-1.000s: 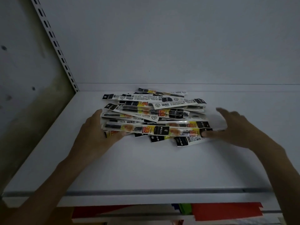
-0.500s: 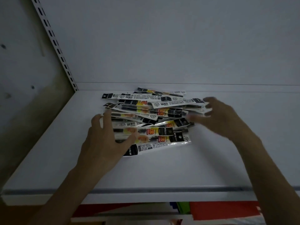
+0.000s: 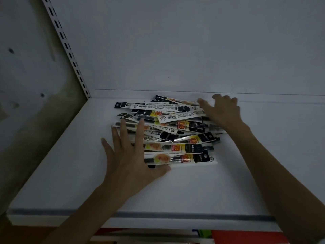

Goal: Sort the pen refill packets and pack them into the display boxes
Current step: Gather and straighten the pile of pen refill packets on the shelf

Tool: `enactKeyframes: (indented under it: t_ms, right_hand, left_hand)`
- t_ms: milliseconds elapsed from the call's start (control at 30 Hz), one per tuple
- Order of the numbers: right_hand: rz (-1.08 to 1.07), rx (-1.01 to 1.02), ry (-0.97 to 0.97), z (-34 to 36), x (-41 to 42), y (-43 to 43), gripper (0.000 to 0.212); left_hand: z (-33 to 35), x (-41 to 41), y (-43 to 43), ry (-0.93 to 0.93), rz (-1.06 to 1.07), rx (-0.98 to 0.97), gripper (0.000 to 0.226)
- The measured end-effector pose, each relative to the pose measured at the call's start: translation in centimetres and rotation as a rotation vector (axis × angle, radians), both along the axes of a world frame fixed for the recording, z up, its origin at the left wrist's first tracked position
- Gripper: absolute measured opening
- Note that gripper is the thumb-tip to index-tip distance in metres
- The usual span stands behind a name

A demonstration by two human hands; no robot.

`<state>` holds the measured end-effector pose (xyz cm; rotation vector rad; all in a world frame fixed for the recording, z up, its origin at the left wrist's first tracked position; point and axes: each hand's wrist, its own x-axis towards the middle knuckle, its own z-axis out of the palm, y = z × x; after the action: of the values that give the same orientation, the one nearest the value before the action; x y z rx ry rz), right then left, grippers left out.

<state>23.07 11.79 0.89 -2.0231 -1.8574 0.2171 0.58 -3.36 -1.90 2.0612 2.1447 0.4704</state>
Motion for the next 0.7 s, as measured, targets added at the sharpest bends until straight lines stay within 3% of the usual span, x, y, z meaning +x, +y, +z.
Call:
enactKeyframes:
  t_ms: [200, 300, 400, 467, 533, 633, 700]
  right_hand:
    - [0.066, -0.069, 0.174, -1.5, 1.8, -1.4, 0.070]
    - [0.100, -0.015, 0.245, -1.5, 1.4, -2.0, 0.062]
    - [0.069, -0.003, 0.366, -1.6, 2.1, -2.2, 0.055]
    - [0.043, 0.007, 0.414, -1.6, 2.4, -2.3, 0.052]
    - [0.042, 0.015, 0.461, -1.6, 1.8, -2.4, 0.048]
    - [0.061, 0.004, 0.518, -1.7, -0.4, -2.3, 0.045]
    - [0.103, 0.006, 0.470, -2.0, -1.6, -2.1, 0.040]
  left_hand:
    - [3.5, -1.9, 2.2, 0.015, -0.022, -0.102, 0.121]
    - [4.5, -3.6, 3.7, -0.068, -0.057, 0.075, 0.108]
    - [3.3, -6.3, 8.2, -0.388, 0.013, 0.280, 0.076]
    - [2.3, -6.6, 10.7, -0.665, 0.142, 0.178, 0.061]
    - [1.0, -6.0, 11.9, -0.772, 0.209, 0.040, 0.064]
    - [0.5, -4.1, 11.8, -0.900, 0.175, -0.103, 0.097]
    - [0.8, -2.8, 11.2, -0.975, 0.139, -0.141, 0.100]
